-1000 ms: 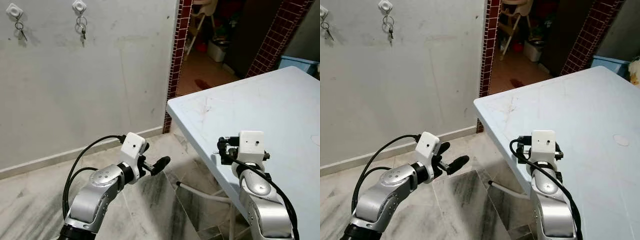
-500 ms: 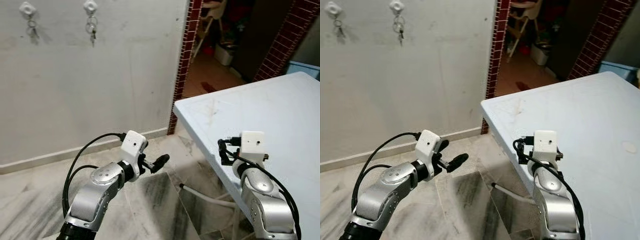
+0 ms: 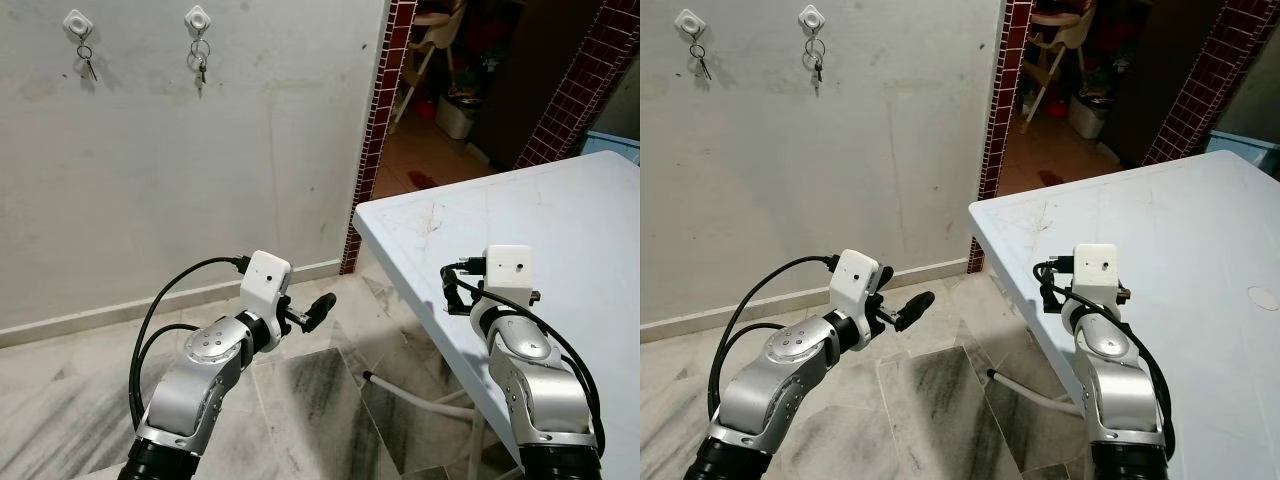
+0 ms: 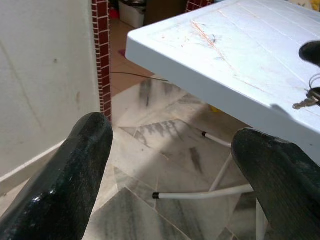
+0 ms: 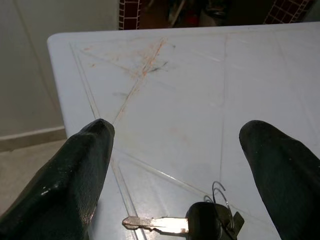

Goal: Hang keys on a hook

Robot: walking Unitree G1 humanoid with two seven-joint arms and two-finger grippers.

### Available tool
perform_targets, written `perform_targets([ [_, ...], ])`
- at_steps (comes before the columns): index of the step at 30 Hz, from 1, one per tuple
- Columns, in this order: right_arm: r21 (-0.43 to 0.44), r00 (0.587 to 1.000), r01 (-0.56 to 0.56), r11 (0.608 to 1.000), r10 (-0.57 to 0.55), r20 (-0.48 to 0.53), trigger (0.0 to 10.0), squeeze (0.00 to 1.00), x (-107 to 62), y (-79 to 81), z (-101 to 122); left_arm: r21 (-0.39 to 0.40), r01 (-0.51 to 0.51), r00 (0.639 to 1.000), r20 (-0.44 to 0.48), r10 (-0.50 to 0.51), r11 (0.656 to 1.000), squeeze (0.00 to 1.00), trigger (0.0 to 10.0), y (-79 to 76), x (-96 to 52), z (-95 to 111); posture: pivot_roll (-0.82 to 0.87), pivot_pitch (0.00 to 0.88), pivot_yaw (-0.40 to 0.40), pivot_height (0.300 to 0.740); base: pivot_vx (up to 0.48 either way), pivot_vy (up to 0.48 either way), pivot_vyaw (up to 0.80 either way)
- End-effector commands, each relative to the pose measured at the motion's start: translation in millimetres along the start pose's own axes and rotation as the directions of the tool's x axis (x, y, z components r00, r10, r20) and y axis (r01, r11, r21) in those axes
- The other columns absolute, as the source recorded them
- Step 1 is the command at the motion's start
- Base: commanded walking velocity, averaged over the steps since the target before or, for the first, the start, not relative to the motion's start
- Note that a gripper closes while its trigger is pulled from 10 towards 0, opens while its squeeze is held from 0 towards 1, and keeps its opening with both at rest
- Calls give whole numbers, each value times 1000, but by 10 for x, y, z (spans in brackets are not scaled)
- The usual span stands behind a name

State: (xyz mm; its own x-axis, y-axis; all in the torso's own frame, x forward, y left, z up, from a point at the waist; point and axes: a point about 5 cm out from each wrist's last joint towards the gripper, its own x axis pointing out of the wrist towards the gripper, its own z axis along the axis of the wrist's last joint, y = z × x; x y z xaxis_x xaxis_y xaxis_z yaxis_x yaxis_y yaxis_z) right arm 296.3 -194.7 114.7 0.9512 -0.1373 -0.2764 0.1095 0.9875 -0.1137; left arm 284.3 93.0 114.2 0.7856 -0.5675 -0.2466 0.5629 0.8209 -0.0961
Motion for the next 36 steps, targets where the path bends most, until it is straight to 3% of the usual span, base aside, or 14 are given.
perform_targets([
  [1,-22,1000,22,1000,-22,-16,10000,0,28,-53,-35,10,-14,1000,1,14,1000,0,10000,17,18,16,63,0,-59,740,0,0,0],
  [8,-98,999,31,995,-34,-29,10000,0,120,-73,-51,13,-18,999,-37,18,1000,0,10000,15,37,-32,65,0,-62,740,0,0,0],
  [11,-107,998,51,993,-54,-19,10000,0,164,-131,-43,9,25,998,-59,-24,1000,0,10000,-22,2,-81,74,0,-65,740,0,0,0],
  [26,-59,992,75,995,-81,-96,10000,0,92,-412,-240,31,186,978,-100,-182,982,0,10000,-168,-47,-114,68,0,-52,740,0,0,0],
  [32,-33,989,57,998,-61,-132,10000,0,79,-418,-315,29,231,970,-91,-227,973,0,10000,-223,-30,-50,69,0,-46,740,0,0,0],
  [33,-27,989,45,999,-48,-138,5255,0,78,-399,-330,33,245,966,-92,-241,969,0,10000,-241,-32,-40,70,0,-45,740,0,0,0],
  [35,-24,989,35,999,-38,-141,5255,0,77,-383,-337,38,254,964,-95,-249,967,0,10000,-251,-34,-37,70,0,-45,740,0,0,0],
  [36,-22,989,29,999,-32,-145,3725,0,78,-363,-347,35,267,960,-100,-263,963,0,10000,-268,-37,-43,72,0,-45,740,0,0,0],
])
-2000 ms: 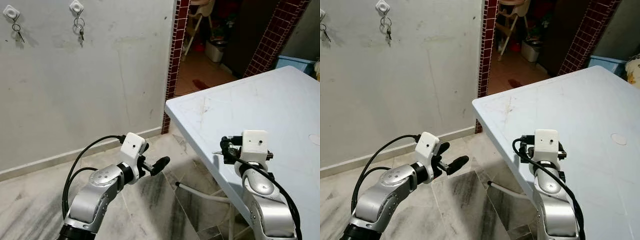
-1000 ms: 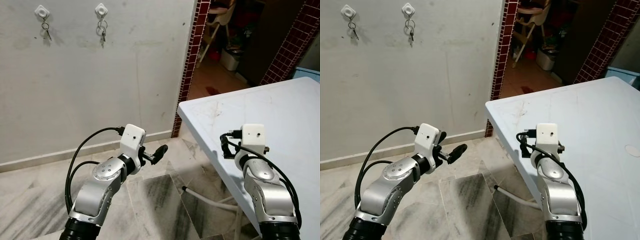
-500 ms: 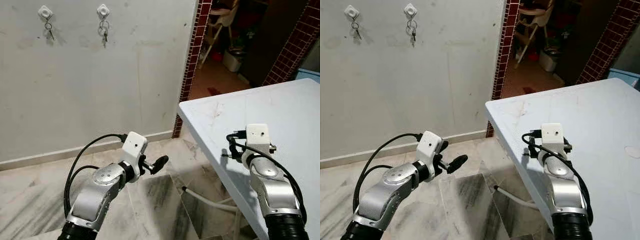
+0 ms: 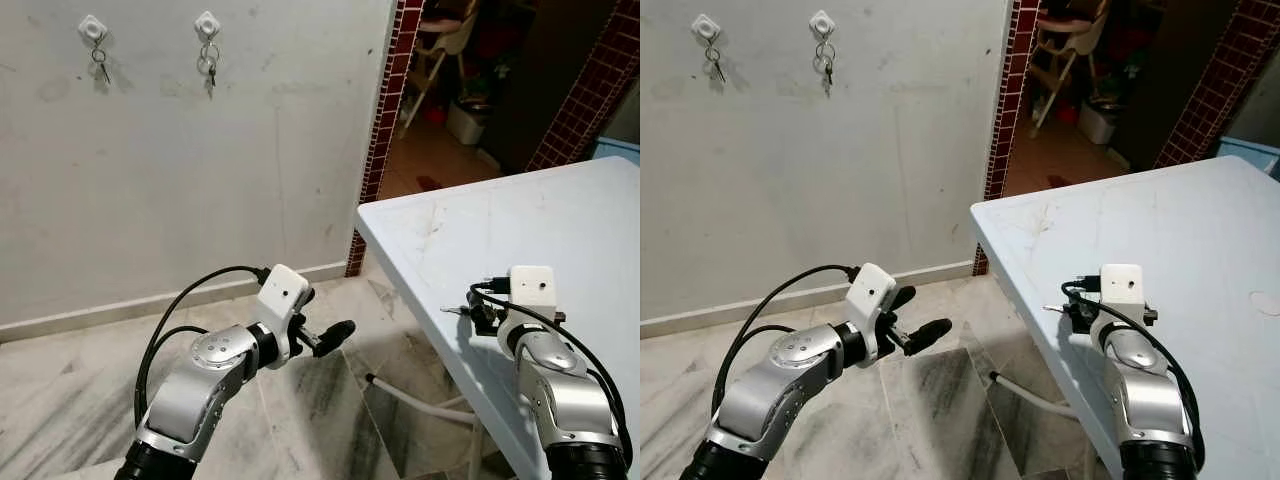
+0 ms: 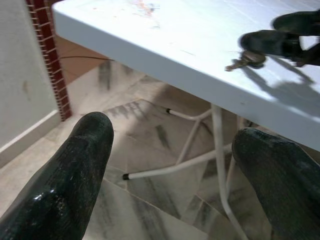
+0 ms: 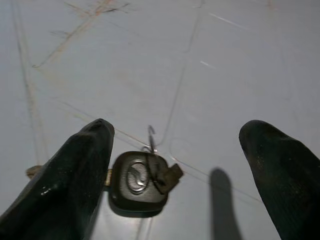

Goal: Hang keys on a hook

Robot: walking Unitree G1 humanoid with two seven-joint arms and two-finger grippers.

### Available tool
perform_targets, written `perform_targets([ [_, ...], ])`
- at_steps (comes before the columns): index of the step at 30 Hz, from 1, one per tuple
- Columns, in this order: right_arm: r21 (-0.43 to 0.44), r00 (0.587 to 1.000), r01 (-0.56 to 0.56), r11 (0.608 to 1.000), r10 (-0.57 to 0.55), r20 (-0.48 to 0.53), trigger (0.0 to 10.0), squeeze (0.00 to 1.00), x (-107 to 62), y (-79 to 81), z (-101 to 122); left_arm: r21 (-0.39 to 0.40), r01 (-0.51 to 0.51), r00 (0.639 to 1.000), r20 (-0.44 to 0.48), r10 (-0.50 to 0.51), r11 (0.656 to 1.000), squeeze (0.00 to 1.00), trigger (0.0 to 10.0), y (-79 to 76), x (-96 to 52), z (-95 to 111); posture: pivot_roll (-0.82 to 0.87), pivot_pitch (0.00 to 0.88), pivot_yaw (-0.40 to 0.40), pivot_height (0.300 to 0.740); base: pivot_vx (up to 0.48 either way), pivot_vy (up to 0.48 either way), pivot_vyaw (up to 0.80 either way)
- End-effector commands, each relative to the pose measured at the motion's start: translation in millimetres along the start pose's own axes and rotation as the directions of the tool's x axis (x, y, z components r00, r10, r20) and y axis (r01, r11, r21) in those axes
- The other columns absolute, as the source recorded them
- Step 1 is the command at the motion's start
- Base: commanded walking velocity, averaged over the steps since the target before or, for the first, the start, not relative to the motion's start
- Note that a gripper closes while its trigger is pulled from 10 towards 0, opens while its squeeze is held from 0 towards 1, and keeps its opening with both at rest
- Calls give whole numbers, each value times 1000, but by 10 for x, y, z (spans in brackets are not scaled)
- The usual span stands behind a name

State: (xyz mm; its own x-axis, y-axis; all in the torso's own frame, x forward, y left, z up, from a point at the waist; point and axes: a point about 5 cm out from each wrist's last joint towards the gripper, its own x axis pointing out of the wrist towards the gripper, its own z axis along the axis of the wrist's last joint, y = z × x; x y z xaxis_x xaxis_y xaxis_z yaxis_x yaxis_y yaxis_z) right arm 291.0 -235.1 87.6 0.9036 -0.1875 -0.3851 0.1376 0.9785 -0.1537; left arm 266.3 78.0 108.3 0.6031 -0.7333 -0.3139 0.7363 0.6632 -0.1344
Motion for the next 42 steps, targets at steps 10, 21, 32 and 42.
perform_targets([
  [10,14,999,-34,999,35,-41,0,0,7,57,-84,37,55,998,-8,-54,998,0,10000,-82,15,49,78,0,-41,740,0,0,0],
  [21,6,997,-27,1000,27,-70,10000,0,-3,-24,-156,43,53,999,-11,-53,998,0,10000,-58,1,53,82,0,-42,740,0,0,0],
  [32,41,997,-39,998,41,-65,0,0,12,0,-161,48,52,999,-15,-51,998,0,10000,-43,-9,47,86,0,-38,740,0,0,0],
  [42,54,997,-35,998,38,-62,0,0,-6,-8,-174,47,54,998,-19,-53,997,0,10000,-52,-9,31,82,0,-37,740,0,0,0],
])
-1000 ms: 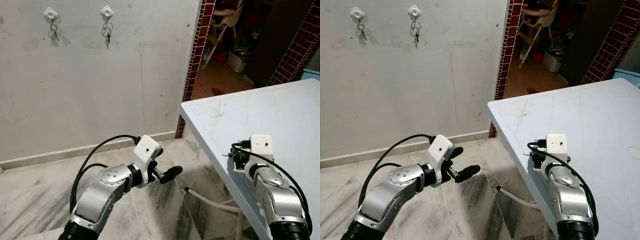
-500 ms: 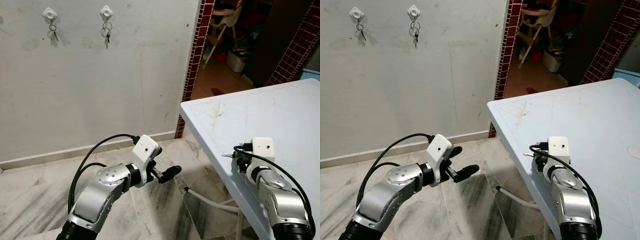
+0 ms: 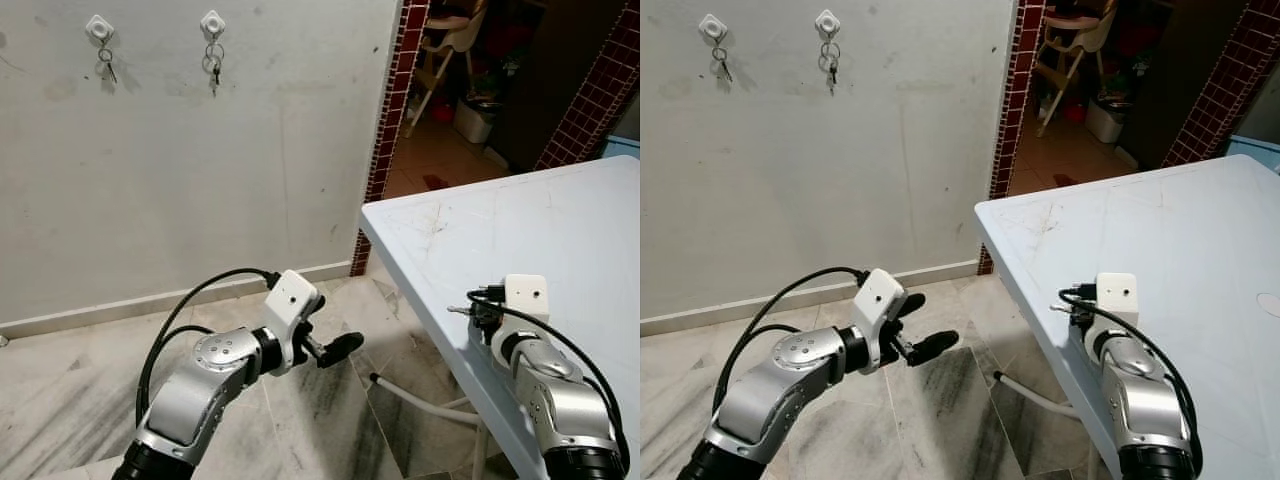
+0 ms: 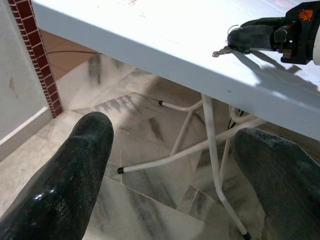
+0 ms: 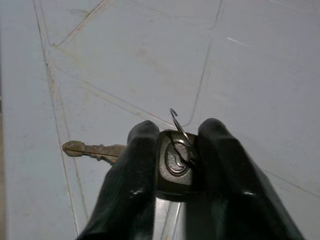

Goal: Hang keys on a hook

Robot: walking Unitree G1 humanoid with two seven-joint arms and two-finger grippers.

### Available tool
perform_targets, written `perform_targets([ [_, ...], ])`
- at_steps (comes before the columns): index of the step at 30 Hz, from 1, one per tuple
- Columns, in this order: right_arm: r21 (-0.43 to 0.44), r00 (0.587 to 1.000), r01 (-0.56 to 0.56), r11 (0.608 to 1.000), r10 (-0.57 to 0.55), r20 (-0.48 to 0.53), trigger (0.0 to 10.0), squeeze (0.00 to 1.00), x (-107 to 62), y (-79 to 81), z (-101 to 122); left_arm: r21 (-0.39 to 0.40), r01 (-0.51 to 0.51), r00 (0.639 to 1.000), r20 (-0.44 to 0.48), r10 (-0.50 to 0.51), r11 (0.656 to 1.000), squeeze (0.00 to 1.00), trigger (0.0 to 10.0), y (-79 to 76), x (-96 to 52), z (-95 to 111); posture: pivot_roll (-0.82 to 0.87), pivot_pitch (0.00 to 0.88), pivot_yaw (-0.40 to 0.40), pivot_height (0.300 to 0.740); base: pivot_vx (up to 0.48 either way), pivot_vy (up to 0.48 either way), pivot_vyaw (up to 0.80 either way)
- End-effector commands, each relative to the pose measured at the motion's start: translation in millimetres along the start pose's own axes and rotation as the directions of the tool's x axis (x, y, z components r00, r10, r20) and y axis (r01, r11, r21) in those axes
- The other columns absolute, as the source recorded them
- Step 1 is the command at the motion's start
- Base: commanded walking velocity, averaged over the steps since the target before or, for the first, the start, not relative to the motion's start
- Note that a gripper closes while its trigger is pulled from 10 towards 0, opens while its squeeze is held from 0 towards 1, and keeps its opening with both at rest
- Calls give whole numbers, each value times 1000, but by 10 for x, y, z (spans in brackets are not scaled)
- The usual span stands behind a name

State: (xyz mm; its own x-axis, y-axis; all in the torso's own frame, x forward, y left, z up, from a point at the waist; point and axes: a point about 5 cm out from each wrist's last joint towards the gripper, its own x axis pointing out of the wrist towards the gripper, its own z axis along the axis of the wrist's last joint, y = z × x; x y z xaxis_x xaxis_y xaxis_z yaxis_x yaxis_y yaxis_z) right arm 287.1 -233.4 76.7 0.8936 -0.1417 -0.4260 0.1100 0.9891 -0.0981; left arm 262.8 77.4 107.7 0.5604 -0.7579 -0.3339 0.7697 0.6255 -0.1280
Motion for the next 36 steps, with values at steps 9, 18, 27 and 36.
perform_targets([
  [9,32,999,26,999,-25,-20,0,0,-13,-70,-57,26,9,1000,7,-9,1000,0,10000,-22,10,44,82,0,-37,740,0,0,0],
  [18,42,999,33,999,-33,-17,0,0,-12,-87,-49,26,1,1000,6,-1,1000,0,10000,-9,14,51,79,0,-35,740,0,0,0],
  [27,62,998,58,996,-60,17,0,0,-7,-128,22,26,-43,999,23,43,999,0,10000,41,16,75,81,0,-36,740,0,0,0],
  [36,181,948,-59,982,-2,318,0,0,-57,105,679,9,-240,963,126,238,971,0,10000,276,18,253,80,0,-35,740,0,0,0],
])
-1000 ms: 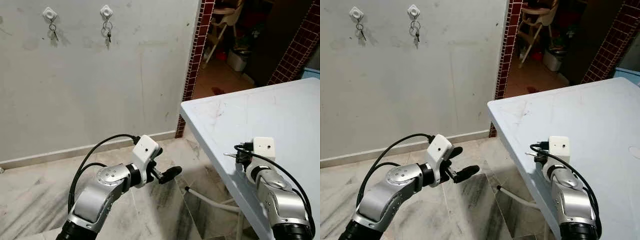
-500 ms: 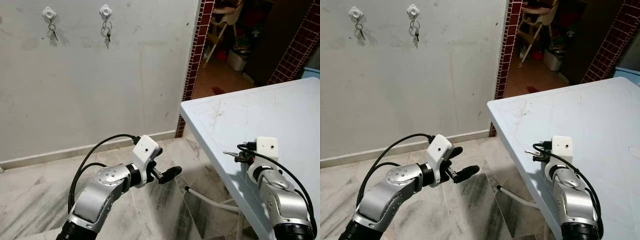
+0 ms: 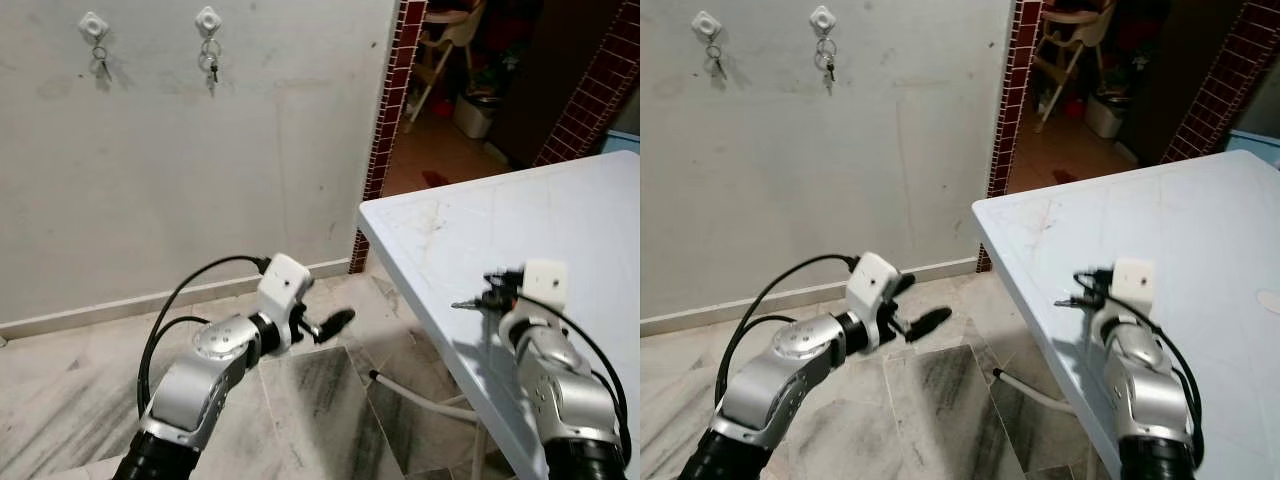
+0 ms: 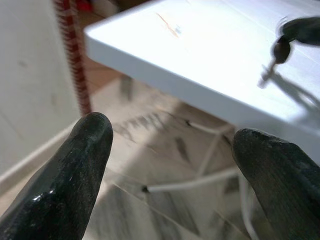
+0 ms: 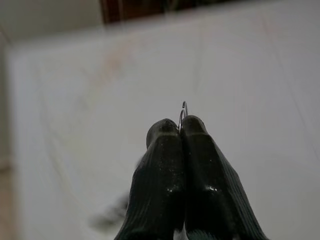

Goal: Hang keys on a hook

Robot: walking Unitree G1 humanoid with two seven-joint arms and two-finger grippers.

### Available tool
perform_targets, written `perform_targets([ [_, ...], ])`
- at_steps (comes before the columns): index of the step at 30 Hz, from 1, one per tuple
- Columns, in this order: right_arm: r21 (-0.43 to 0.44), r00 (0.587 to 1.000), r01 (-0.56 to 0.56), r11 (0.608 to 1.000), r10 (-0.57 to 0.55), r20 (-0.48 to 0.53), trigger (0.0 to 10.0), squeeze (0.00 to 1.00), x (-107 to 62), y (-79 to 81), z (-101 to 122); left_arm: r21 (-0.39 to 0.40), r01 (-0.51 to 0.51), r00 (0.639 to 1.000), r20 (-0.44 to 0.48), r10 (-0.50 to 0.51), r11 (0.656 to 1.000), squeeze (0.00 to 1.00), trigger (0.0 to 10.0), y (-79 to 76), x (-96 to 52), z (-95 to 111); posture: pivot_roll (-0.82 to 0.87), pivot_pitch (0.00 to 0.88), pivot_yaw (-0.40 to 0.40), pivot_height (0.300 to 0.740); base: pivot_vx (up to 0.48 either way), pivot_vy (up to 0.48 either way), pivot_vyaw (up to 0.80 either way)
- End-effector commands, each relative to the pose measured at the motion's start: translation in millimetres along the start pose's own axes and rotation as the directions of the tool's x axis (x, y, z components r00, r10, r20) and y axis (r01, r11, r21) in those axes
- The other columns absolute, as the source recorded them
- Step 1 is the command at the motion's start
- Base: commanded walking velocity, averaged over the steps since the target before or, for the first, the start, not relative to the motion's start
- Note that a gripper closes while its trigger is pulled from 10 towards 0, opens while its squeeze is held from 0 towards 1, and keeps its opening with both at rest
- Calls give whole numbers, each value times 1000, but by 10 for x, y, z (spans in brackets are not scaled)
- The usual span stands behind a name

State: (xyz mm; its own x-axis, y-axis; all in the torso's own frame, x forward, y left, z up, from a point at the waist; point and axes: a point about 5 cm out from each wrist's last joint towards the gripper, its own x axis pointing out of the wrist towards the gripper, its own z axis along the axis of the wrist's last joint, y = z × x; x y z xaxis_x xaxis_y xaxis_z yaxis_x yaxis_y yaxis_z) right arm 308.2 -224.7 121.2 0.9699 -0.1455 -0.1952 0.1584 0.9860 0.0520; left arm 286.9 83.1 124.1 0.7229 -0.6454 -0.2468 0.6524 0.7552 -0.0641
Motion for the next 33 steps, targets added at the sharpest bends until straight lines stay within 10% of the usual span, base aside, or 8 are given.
perform_targets([
  [1,35,997,-31,999,28,77,0,0,1,68,181,15,-55,998,16,55,998,0,10000,78,-2,37,80,0,-35,740,0,0,0],
  [5,84,983,-113,990,99,152,0,0,-20,287,373,17,-174,983,57,173,985,0,10000,207,-31,76,84,0,-38,740,0,0,0],
  [6,102,978,-140,985,122,167,1294,0,-34,344,410,11,-192,980,60,191,981,0,10000,225,-45,75,86,0,-39,740,0,0,0],
  [9,144,960,-239,960,210,187,10000,0,-93,528,473,3,-241,968,69,240,971,0,10000,274,-101,61,89,0,-39,740,0,0,0],
  [24,165,886,-454,876,423,190,10000,0,-331,962,459,-18,-252,963,89,253,968,0,10000,236,-69,61,87,0,-35,740,0,0,0],
  [30,274,705,-707,652,677,211,10000,0,-599,1259,435,-21,-254,962,94,255,967,0,10000,236,-66,62,91,0,-36,740,0,0,0],
  [33,241,689,-724,647,698,196,10000,0,-639,1294,414,-11,-272,957,102,272,962,0,10000,245,-84,65,92,0,-37,740,0,0,0],
])
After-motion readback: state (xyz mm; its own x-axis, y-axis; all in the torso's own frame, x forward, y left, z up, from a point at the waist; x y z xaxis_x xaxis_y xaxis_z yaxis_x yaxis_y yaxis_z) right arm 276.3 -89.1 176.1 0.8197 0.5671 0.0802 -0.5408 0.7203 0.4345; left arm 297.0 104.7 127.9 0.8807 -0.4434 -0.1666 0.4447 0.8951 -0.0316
